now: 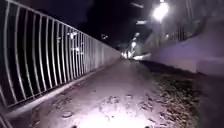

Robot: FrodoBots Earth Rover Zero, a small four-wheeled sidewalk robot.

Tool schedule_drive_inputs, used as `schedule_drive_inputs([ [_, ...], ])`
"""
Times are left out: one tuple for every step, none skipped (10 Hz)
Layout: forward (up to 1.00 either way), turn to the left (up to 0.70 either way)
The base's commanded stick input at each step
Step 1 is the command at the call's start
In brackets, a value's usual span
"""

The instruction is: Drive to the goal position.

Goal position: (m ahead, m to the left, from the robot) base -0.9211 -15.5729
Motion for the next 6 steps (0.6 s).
schedule_drive_inputs([
  [0.5,0.0],
  [0.5,0.0],
  [0.5,0.0],
  [0.5,0.0],
  [0.5,0.0],
  [0.5,0.0],
])
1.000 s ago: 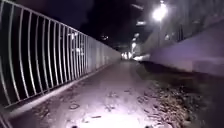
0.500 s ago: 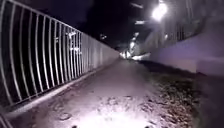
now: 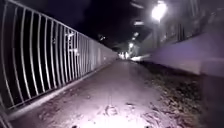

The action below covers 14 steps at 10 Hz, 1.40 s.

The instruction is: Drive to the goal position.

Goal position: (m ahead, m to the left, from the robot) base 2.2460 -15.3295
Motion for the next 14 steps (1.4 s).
schedule_drive_inputs([
  [0.5,0.0],
  [0.5,0.0],
  [0.5,0.0],
  [0.5,0.0],
  [0.5,0.0],
  [0.5,0.0],
  [0.5,0.0],
  [0.5,0.0],
  [0.5,0.0],
  [0.5,0.0],
  [0.5,-0.42],
  [0.5,-0.32],
  [0.5,-0.12],
  [0.5,0.0],
])
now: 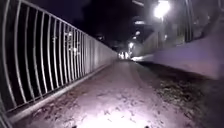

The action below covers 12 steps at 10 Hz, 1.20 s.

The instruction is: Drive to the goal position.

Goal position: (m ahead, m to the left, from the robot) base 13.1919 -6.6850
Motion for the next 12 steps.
schedule_drive_inputs([
  [0.5,0.0],
  [0.5,0.0],
  [0.5,0.0],
  [0.5,0.0],
  [0.5,0.0],
  [0.5,0.0],
  [0.5,0.0],
  [0.5,0.0],
  [0.5,0.0],
  [0.5,0.0],
  [0.5,0.0],
  [0.5,0.0],
])
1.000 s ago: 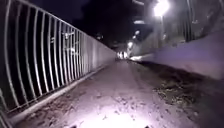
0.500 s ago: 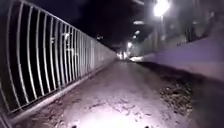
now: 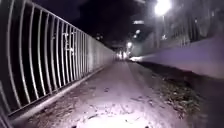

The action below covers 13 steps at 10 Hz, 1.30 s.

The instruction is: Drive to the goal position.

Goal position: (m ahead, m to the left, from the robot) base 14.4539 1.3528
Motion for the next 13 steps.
schedule_drive_inputs([
  [0.5,0.0],
  [0.5,0.0],
  [0.5,0.0],
  [0.5,0.0],
  [0.5,0.0],
  [0.5,0.0],
  [0.5,0.0],
  [0.5,0.0],
  [0.5,0.0],
  [0.5,0.0],
  [0.5,0.0],
  [0.5,0.0],
  [0.5,0.0],
])
